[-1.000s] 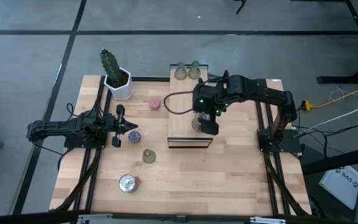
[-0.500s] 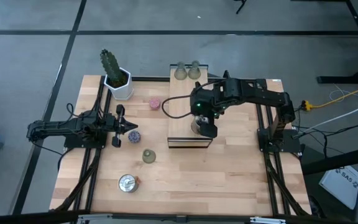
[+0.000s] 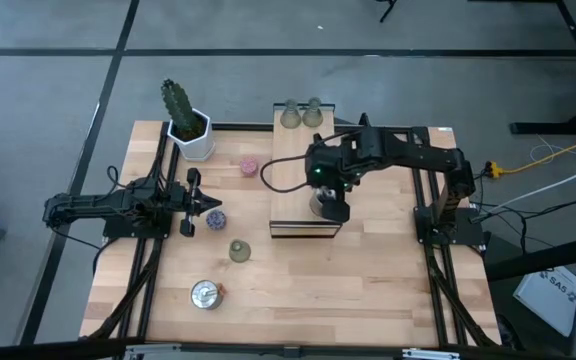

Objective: Pick & Place candle stick holders
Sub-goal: Put the right silver scented candle can on the shelf

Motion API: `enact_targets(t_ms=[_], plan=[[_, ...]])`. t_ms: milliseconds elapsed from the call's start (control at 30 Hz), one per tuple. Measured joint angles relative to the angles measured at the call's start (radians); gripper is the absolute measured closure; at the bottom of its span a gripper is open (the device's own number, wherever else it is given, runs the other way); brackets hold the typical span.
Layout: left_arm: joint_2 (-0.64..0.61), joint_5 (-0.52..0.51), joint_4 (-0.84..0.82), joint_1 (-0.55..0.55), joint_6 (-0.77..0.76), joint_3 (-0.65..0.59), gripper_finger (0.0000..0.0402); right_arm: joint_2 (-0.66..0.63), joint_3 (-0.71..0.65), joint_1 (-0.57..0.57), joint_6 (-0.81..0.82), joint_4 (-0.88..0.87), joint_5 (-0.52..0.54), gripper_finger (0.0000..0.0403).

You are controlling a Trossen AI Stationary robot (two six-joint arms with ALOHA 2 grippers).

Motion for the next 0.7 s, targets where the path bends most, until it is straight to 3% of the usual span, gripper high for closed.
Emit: enact_targets(t_ms=[700], plan=[[0.000,0.000,0.000,0.000,0.000,0.000,0.0395,0.010,-0.021,0.000,-0.008,0.001,0.001,0.0038]])
